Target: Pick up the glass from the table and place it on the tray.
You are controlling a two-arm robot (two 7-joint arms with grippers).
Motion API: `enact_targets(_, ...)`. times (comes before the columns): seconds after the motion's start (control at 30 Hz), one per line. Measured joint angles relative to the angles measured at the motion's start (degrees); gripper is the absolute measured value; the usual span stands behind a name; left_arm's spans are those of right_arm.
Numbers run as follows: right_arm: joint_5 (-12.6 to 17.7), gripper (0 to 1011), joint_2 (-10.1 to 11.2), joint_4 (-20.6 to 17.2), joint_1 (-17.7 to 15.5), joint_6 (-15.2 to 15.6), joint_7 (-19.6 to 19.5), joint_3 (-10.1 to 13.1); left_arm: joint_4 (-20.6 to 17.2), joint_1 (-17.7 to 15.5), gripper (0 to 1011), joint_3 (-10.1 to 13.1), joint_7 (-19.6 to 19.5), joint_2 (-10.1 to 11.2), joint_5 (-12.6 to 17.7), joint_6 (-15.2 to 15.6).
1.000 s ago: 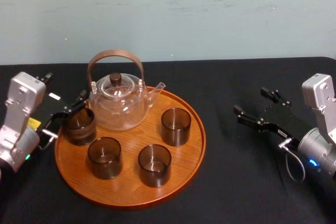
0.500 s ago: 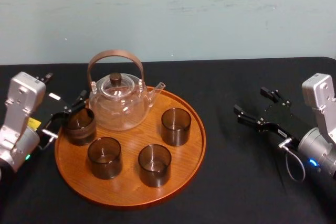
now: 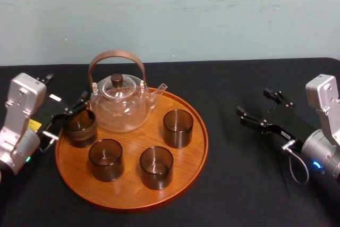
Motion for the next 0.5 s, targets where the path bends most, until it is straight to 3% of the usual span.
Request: enact_targets(0.5,0.0,1003,0.0,0.0,0.0,0.0,0.0,0.0,0.0,0.0,1001,0.0,0.0,0.0,0.0,0.0)
